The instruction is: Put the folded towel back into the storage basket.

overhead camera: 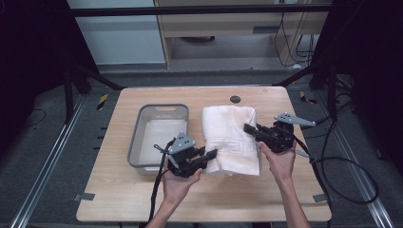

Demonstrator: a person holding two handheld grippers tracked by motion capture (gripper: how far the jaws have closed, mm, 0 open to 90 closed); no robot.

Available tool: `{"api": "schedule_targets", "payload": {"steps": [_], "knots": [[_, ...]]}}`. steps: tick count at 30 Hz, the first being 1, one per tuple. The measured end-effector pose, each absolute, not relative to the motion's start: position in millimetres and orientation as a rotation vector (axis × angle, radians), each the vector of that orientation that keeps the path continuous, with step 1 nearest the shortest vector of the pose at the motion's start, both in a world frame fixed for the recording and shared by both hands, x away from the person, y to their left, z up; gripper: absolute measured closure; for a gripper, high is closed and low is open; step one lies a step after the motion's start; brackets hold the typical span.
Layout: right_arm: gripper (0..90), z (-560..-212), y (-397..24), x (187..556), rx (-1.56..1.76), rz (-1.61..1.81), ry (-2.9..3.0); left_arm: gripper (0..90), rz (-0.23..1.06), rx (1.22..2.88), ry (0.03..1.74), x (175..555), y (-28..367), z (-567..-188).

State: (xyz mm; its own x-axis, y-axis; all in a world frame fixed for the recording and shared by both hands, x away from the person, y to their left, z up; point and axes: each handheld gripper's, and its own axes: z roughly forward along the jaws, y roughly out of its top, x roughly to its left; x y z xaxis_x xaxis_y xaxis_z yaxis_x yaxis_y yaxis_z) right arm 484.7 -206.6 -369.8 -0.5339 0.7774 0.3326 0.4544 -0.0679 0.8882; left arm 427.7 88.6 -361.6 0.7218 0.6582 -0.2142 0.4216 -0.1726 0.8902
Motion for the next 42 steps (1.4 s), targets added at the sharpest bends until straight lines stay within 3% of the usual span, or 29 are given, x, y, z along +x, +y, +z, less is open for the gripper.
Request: {"api": "schedule_targets", "payload": {"steps": [42], "knots": [[70.8, -308.7, -144.6, 500.5, 1.177, 1.697, 1.840, 71.5, 0.384, 1.715, 0.823, 436.0, 148.8, -310.8]]}}
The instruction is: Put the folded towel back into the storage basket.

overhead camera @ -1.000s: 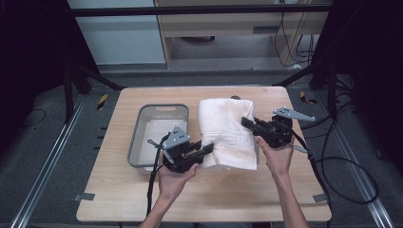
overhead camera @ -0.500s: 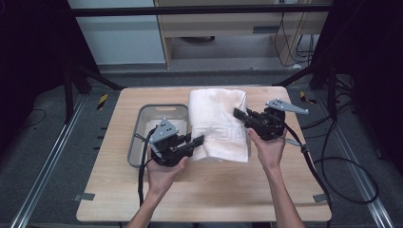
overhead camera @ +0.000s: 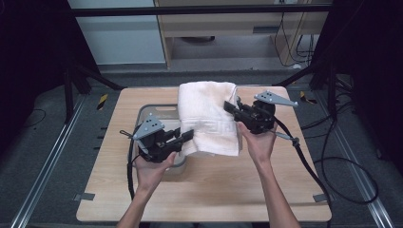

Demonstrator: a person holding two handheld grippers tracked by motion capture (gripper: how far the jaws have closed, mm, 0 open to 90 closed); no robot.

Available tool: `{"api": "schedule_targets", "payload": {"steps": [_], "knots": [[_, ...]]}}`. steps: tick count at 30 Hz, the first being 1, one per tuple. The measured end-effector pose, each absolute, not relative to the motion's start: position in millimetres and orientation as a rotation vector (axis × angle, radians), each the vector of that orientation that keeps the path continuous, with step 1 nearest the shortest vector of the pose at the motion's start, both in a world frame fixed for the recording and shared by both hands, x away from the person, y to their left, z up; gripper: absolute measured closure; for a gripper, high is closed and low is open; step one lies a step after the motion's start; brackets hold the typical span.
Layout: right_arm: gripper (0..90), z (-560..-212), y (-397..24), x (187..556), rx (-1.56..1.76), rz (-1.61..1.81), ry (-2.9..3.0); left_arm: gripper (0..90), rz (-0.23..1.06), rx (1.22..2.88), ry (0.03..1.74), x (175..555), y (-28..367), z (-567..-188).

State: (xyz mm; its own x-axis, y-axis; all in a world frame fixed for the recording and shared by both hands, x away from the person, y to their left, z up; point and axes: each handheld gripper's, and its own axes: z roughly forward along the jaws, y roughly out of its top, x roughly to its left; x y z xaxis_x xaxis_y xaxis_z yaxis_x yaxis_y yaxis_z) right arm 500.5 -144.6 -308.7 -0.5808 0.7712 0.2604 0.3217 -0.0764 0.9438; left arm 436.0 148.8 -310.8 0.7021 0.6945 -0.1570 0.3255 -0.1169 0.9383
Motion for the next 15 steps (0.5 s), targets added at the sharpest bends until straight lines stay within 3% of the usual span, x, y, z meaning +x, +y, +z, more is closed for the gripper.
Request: {"api": "schedule_targets", "payload": {"steps": [15], "knots": [[70.7, -293.5, -105.4, 509.8, 1.130, 1.712, 1.873, 71.5, 0.423, 1.689, 0.855, 433.1, 185.1, -299.9]]}}
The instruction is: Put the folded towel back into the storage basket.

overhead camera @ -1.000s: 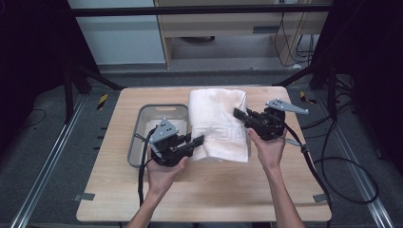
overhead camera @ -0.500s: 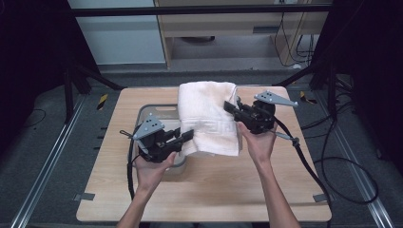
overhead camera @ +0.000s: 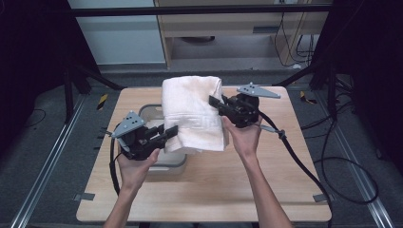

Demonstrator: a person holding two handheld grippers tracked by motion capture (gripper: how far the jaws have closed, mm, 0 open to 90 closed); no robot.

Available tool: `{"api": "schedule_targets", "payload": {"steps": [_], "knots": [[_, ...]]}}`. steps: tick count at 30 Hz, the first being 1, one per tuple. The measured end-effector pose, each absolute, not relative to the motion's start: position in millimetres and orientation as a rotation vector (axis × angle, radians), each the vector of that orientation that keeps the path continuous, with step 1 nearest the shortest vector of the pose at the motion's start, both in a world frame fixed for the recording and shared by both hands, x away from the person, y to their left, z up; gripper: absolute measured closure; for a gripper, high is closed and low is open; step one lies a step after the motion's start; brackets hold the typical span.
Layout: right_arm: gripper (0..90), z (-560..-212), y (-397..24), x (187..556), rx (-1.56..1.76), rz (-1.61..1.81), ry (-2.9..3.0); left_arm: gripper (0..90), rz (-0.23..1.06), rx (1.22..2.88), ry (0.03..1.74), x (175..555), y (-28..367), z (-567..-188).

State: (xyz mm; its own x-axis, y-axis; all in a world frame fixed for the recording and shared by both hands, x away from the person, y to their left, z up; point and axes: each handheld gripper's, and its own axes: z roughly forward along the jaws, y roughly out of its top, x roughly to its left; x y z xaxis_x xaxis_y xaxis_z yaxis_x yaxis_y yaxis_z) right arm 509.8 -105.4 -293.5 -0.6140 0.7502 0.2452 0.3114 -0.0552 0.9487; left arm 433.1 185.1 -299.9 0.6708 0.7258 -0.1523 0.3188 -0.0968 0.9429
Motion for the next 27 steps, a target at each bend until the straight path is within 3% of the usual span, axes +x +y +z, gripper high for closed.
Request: {"api": "schedule_targets", "payload": {"steps": [12, 27], "knots": [[70.8, -290.7, -73.0, 518.2, 1.103, 1.723, 1.904, 71.5, 0.456, 1.680, 0.887, 430.0, 213.3, -297.4], [70.6, -311.1, -35.5, 535.4, 1.113, 1.718, 1.969, 71.5, 0.455, 1.680, 0.957, 435.4, 244.4, -314.8]]}}
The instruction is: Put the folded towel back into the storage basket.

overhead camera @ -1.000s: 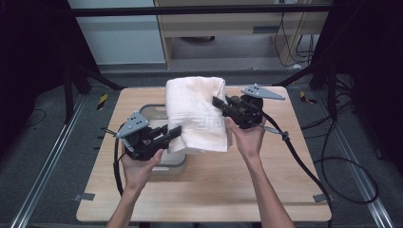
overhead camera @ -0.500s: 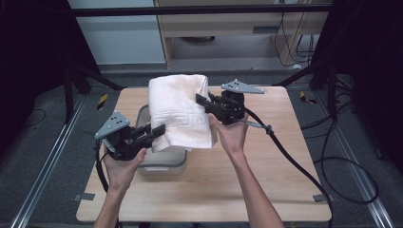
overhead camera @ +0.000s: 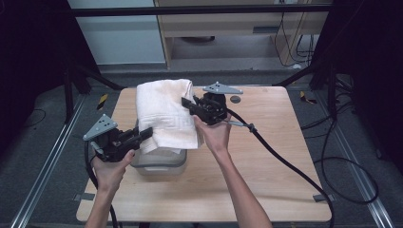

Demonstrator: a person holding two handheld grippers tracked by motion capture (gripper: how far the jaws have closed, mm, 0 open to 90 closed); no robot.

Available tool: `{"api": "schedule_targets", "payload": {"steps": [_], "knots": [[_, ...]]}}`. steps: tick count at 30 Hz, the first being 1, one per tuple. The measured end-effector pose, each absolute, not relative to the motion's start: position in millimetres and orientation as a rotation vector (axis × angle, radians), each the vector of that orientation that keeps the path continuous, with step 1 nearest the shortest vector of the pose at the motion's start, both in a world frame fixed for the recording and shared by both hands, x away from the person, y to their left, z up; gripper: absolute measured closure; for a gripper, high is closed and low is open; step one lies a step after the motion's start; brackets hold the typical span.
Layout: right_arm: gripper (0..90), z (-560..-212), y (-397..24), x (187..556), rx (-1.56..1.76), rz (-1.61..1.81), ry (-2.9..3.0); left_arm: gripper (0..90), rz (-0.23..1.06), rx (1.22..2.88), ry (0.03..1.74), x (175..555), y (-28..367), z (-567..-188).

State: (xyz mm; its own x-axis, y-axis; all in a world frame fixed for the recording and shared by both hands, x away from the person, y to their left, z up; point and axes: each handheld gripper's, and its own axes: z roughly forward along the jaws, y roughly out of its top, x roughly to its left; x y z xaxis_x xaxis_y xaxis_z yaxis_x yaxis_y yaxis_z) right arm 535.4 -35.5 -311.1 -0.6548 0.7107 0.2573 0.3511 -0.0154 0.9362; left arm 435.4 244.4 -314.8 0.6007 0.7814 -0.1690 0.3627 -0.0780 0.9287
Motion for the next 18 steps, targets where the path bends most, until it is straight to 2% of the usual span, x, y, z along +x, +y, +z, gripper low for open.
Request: {"api": "schedule_targets", "payload": {"steps": [18], "knots": [[70.4, -356.8, -8.1, 557.2, 1.181, 1.661, 2.052, 71.4, 0.403, 1.717, 1.045, 454.3, 267.8, -355.1]]}}
